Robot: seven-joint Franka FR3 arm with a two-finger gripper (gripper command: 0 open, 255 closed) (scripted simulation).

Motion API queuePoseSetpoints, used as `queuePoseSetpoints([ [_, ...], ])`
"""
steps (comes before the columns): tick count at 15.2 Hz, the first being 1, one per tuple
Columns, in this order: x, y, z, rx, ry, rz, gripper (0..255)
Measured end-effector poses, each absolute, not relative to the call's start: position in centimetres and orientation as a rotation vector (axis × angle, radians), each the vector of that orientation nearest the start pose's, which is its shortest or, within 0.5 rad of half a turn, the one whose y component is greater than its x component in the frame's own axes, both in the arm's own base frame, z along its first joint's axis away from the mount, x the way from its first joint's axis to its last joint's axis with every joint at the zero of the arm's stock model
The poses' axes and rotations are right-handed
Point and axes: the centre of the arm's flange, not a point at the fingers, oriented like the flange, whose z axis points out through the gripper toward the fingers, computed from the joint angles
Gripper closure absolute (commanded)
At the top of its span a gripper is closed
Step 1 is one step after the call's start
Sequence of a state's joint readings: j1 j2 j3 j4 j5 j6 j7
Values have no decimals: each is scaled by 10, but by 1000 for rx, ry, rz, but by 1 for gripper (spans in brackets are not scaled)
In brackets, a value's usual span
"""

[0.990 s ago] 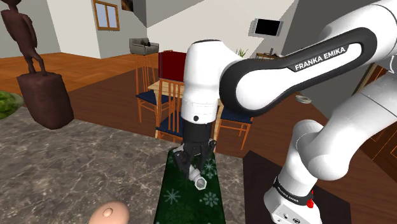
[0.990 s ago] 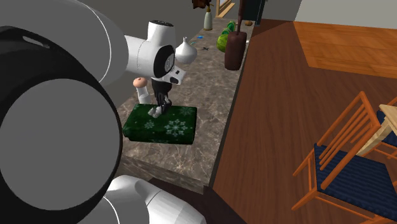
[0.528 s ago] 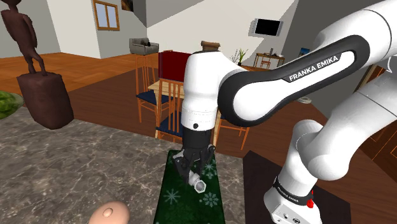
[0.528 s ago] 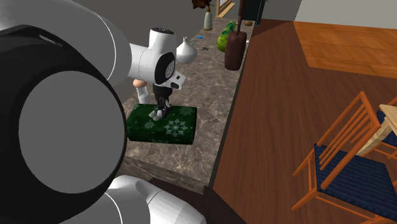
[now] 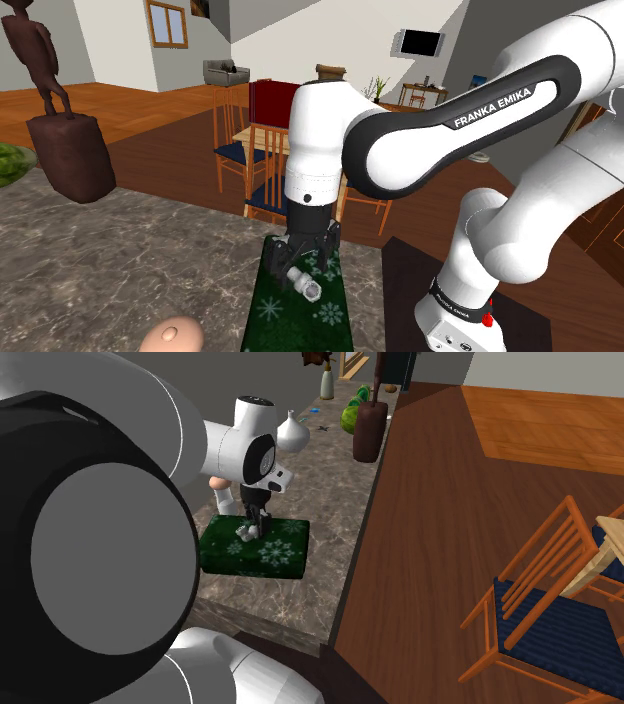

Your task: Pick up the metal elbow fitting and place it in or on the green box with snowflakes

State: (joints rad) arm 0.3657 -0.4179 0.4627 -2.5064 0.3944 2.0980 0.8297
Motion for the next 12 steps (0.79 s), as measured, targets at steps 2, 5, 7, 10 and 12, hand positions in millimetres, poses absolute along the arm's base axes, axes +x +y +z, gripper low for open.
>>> queuePoseSetpoints([
  [2,268,320,418,-3014,366,183,0],
  [5,271,316,451,-3014,366,182,0],
  [7,273,314,459,-3014,366,183,0],
  [10,273,314,462,-3015,366,184,0],
  [12,273,315,462,-3015,366,184,0],
])
